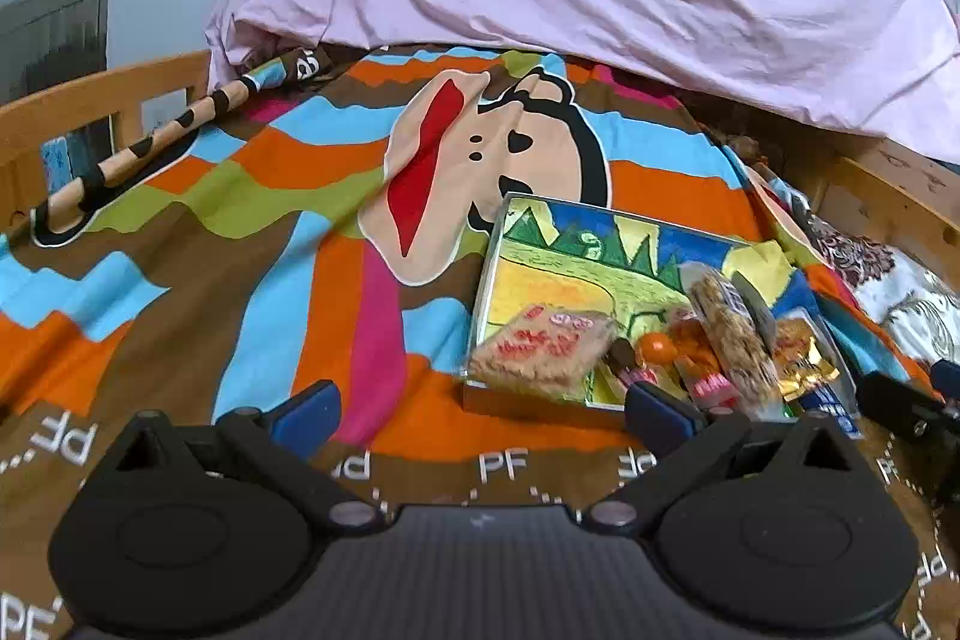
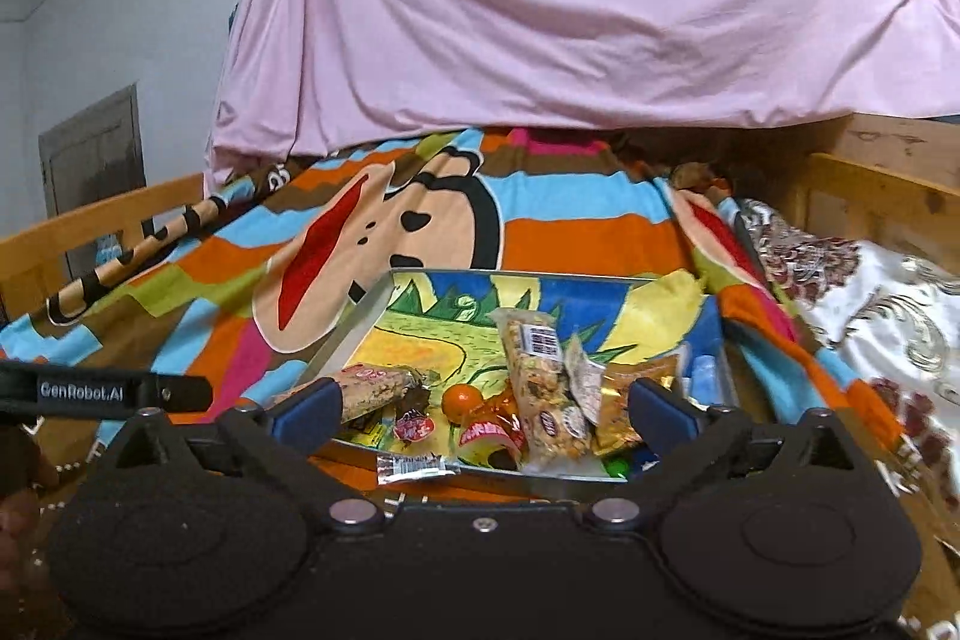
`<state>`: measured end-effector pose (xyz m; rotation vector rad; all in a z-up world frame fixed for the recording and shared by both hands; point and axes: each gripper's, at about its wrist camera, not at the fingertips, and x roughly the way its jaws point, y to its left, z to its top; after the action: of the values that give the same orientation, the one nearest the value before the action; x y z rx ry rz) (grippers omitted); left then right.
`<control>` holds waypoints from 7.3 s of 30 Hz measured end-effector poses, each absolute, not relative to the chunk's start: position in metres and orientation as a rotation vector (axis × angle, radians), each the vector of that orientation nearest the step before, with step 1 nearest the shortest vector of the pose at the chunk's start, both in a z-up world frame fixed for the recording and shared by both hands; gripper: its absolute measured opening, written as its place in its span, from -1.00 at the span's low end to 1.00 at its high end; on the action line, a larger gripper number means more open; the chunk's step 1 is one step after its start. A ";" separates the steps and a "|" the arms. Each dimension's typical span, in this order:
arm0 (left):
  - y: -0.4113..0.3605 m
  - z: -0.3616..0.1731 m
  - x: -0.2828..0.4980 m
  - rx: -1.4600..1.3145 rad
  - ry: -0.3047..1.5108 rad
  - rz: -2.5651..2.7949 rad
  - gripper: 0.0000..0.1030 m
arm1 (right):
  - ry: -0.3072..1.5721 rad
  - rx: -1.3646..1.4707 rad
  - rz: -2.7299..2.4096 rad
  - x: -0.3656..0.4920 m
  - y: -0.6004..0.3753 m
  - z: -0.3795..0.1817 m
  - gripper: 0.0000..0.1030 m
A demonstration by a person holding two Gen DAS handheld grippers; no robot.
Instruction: Organize snacks
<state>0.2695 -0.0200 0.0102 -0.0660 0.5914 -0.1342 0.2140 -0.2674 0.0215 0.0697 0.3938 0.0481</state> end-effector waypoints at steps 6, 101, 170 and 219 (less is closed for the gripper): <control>-0.018 0.010 0.230 -0.048 0.586 -0.136 0.99 | 0.399 0.060 0.027 0.175 -0.271 0.026 0.99; -0.008 -0.022 0.125 0.091 0.582 -0.157 0.99 | 0.521 0.102 -0.186 0.066 -0.239 -0.021 0.99; -0.007 -0.027 0.134 0.037 0.596 -0.155 0.99 | 0.508 0.085 -0.184 0.072 -0.240 -0.024 0.99; -0.006 -0.028 0.135 0.035 0.593 -0.147 0.99 | 0.529 0.099 -0.184 0.072 -0.240 -0.028 0.99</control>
<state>0.1348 -0.0061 -0.0278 0.0353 0.5928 -0.1471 0.0723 -0.2401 -0.0282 0.0992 0.5293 -0.1843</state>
